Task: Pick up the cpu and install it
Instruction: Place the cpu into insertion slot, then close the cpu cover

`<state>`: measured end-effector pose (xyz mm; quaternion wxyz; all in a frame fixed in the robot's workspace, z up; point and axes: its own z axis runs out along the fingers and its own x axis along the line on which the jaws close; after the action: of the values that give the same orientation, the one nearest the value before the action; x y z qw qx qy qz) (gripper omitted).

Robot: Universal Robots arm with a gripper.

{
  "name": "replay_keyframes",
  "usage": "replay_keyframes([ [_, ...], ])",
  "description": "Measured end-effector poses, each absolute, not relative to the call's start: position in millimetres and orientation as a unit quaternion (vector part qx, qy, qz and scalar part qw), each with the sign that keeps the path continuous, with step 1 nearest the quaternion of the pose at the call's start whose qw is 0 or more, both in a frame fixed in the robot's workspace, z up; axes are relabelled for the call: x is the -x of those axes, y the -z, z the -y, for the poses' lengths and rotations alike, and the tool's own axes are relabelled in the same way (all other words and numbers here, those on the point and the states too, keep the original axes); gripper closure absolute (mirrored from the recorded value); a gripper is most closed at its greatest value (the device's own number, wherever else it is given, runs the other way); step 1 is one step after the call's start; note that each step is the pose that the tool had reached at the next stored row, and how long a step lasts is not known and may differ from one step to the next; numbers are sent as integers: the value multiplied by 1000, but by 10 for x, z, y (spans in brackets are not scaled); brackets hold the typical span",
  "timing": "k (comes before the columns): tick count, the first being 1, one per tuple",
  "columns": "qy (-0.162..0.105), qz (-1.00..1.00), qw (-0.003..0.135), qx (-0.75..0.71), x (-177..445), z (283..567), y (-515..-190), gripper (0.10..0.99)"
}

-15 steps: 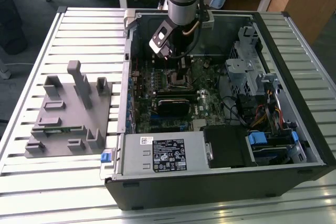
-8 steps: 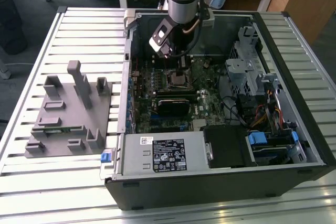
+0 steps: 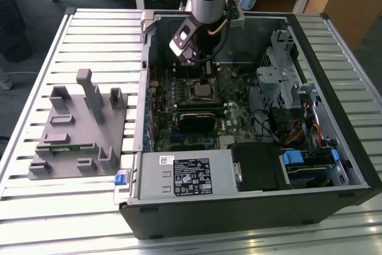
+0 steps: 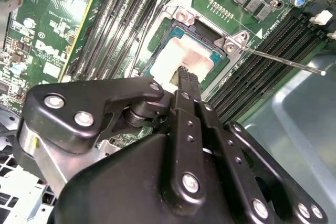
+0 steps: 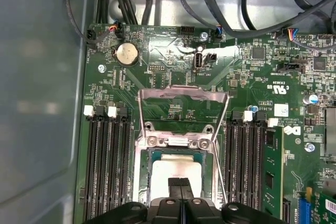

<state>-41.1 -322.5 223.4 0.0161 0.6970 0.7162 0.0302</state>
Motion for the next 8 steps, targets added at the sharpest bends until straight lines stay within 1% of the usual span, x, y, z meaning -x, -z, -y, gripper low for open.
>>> replay_keyframes([
  [8, -30, -716, 16, -697, 411, 3224, -2360, 980],
])
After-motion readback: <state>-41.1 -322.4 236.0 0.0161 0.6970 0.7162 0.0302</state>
